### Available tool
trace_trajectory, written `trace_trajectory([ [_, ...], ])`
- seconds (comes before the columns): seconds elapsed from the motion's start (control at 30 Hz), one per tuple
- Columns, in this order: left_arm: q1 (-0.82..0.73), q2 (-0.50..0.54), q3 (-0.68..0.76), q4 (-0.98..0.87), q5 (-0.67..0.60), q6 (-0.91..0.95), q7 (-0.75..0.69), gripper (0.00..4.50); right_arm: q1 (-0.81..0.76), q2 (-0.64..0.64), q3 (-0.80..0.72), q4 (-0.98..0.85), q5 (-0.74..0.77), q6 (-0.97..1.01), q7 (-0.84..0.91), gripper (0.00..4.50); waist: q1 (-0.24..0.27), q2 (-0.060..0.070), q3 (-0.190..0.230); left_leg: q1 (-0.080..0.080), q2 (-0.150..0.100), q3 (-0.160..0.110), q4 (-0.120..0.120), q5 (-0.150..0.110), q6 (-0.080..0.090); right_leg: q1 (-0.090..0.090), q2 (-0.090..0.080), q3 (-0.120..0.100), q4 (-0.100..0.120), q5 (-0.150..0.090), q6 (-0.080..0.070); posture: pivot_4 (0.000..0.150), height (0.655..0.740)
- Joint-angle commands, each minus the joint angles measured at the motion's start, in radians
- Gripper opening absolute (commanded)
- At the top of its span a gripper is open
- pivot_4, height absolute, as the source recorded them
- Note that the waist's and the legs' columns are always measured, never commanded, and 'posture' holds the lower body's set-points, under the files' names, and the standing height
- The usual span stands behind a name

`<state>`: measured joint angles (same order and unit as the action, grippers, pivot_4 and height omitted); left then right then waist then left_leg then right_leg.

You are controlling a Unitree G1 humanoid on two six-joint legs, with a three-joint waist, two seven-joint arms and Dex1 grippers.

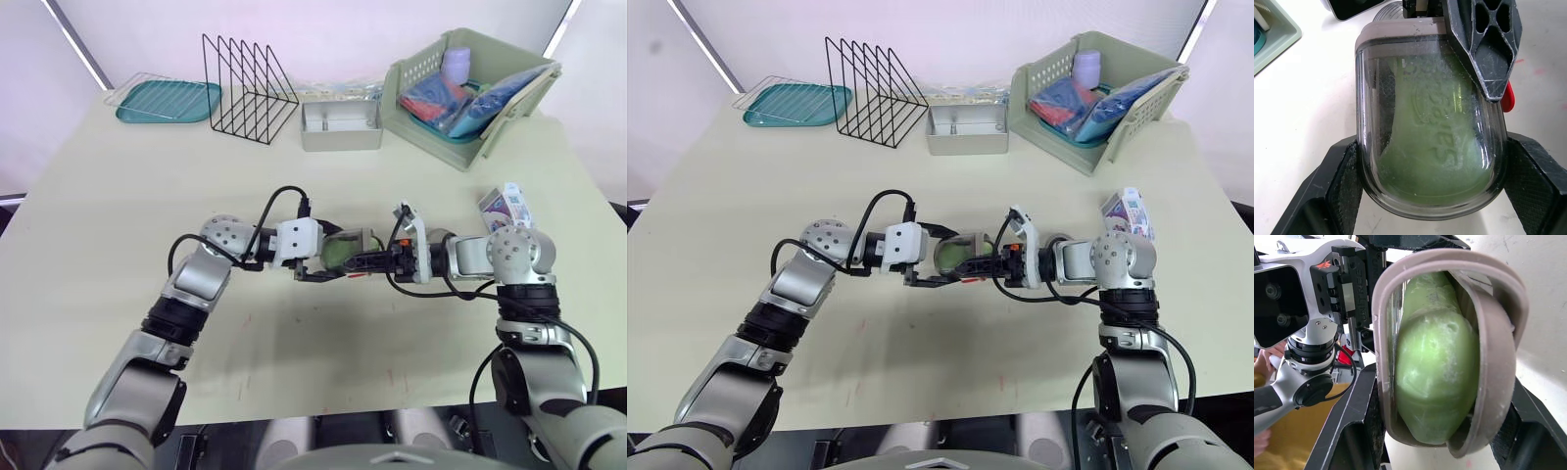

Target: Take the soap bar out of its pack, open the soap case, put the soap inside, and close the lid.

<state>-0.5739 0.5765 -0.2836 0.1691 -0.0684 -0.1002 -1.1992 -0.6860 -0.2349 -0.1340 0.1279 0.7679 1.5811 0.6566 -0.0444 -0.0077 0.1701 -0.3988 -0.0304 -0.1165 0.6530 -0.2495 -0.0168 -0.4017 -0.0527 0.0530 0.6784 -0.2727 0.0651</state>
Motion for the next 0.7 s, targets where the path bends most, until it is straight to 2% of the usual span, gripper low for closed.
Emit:
trace_trajectory([
  [0.03, 0.0, 0.0, 0.02, -0.042, -0.02, -0.013, 0.002, 3.44, -0.02, -0.015, 0.005, -0.013, 0.006, -0.019, 0.001, 2.03, 0.0, 0.0, 0.0, 0.0, 0.0, 0.0, 0.0, 0.0, 0.0, 0.0, 0.0, 0.0, 0.0, 0.0, 0.0, 0.15, 0.74],
  [0.53, -0.007, -0.007, 0.049, -0.021, -0.084, -0.001, -0.036, 3.44, -0.03, -0.038, 0.018, -0.024, 0.014, -0.046, 0.016, 2.03, 0.0, 0.0, 0.0, 0.0, 0.0, 0.0, 0.0, 0.0, 0.0, 0.0, 0.0, 0.0, 0.0, 0.0, 0.0, 0.15, 0.74],
  [0.6, -0.011, -0.004, 0.048, -0.008, -0.083, -0.017, -0.048, 4.47, -0.032, -0.041, 0.02, -0.03, 0.02, -0.041, 0.019, 2.03, 0.0, 0.0, 0.0, 0.0, 0.0, 0.0, 0.0, 0.0, 0.0, 0.0, 0.0, 0.0, 0.0, 0.0, 0.0, 0.15, 0.74],
  [0.7, -0.016, -0.004, 0.049, 0.007, -0.082, -0.025, -0.06, 4.5, -0.033, -0.045, 0.024, -0.033, 0.027, -0.037, 0.021, 2.03, 0.001, 0.0, 0.0, 0.0, 0.0, 0.0, 0.0, 0.0, 0.0, 0.0, 0.0, 0.0, 0.0, 0.0, 0.0, 0.15, 0.74],
])
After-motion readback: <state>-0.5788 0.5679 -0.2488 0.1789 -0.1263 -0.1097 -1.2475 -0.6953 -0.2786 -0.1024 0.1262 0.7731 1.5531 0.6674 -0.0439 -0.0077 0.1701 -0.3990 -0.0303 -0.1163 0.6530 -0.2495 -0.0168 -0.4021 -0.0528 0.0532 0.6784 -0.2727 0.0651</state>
